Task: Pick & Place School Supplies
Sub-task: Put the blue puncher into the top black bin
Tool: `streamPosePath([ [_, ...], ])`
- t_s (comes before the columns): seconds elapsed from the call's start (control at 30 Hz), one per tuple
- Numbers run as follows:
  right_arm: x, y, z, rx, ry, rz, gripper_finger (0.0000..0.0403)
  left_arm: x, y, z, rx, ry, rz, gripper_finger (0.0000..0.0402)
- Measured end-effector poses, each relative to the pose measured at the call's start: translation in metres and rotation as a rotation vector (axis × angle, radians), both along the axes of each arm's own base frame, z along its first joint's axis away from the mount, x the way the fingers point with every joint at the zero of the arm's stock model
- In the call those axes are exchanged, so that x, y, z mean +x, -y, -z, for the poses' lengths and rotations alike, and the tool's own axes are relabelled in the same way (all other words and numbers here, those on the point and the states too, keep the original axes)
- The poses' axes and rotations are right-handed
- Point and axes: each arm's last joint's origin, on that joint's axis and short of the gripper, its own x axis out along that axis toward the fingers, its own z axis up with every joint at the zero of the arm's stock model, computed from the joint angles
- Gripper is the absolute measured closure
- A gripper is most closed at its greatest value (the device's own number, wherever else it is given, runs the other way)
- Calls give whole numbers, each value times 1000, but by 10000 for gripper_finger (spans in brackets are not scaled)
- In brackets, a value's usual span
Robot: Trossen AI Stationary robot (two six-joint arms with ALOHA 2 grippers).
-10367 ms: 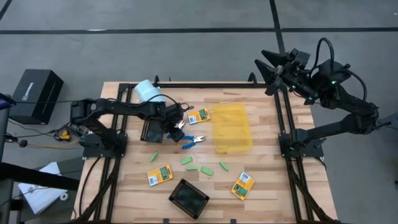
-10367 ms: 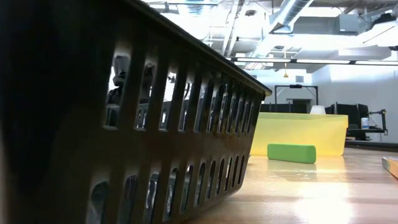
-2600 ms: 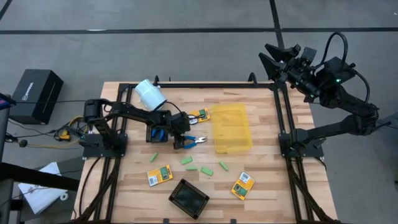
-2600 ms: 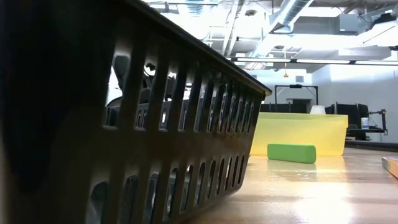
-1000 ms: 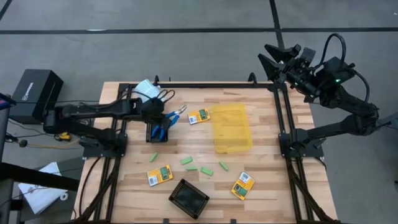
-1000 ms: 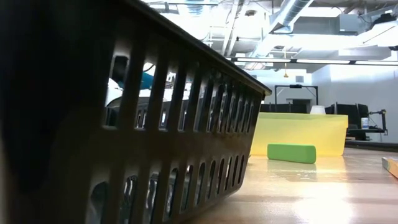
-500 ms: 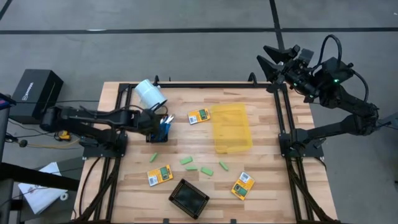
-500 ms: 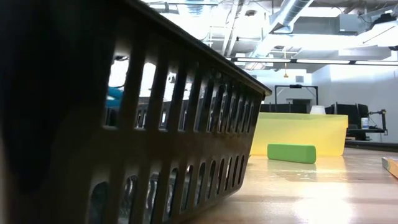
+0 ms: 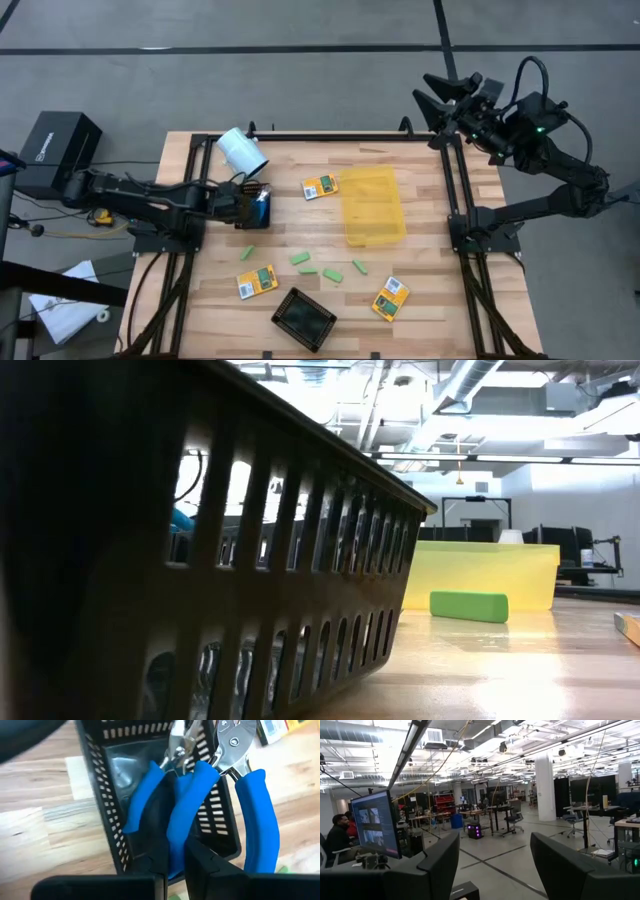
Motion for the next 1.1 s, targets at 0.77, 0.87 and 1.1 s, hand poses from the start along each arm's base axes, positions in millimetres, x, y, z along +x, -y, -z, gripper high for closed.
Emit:
streamPosePath([
  [0.77, 1, 0, 2, 3, -19, 0, 168, -19, 7, 26, -48, -15, -61, 357],
  [0.87, 1, 0, 2, 5, -18, -1, 168, -18, 7, 29, -51, 9, -73, 319],
  [1.1, 1, 0, 2, 10, -14, -2, 168, -15, 7, 27, -43, 62, -87, 252],
])
